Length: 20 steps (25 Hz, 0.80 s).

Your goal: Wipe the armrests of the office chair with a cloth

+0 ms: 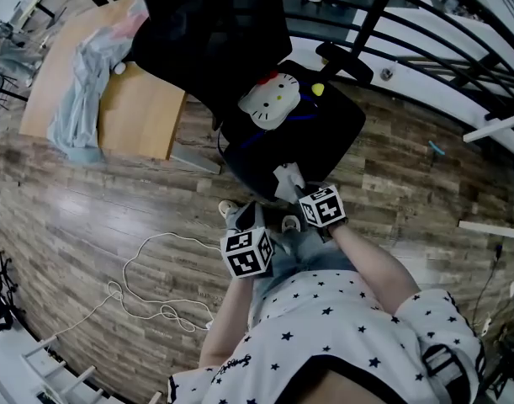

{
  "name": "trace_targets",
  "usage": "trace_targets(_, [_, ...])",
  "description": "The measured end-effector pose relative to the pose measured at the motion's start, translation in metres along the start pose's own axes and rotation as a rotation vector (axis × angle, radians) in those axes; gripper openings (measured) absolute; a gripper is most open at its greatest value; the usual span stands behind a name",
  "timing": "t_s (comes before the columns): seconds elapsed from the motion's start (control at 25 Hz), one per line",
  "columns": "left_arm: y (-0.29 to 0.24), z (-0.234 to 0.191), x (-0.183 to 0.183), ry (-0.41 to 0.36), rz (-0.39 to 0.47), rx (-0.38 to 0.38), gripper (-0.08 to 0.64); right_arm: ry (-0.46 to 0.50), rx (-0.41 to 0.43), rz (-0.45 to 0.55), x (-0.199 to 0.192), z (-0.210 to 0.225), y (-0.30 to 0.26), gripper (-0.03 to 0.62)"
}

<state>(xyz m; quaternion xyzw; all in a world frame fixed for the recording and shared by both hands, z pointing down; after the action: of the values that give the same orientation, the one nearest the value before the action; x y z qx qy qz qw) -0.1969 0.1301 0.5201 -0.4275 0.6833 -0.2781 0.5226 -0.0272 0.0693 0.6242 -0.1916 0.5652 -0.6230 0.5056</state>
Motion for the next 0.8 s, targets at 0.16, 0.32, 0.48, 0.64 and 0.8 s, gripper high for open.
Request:
trace_targets(0.16, [-0.001,0.004,0.007,-0.012,0.002,-0.005,0.006,-0.023,0.002,0.062,-0.002,0.007,0.027,0.029])
trace_targets(0.32, [-0.001,0.016,0.019,-0.043,0.008,-0.020,0.006,-0.050,0.011,0.121,-0.007,0.012,0.054,0.029])
trace_targets(0.48, [-0.001,0.026,0.030,-0.050,0.013,-0.059,0.006,-0.083,0.032,0.165,-0.011,0.012,0.076,0.029])
trace_targets(0.64, [-0.002,0.033,0.039,-0.062,0.015,-0.087,0.006,-0.121,0.042,0.211,-0.011,0.012,0.093,0.029])
trace_targets(0.8, [-0.008,0.038,0.048,-0.093,0.003,-0.112,0.006,-0.150,0.039,0.253,-0.005,0.013,0.105,0.029])
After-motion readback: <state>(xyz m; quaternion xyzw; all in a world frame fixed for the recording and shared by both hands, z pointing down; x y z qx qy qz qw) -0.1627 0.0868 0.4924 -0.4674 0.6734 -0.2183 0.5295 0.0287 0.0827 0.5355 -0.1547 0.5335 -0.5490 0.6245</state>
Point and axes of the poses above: the fingertips, and each gripper's own axes: y backward along the fingers, z to its right, x out of its top, the point moved 7 cm from there along y, backward along the fingers, and after that the axes turned 15 degrees about -z, right-handed, at the moved point
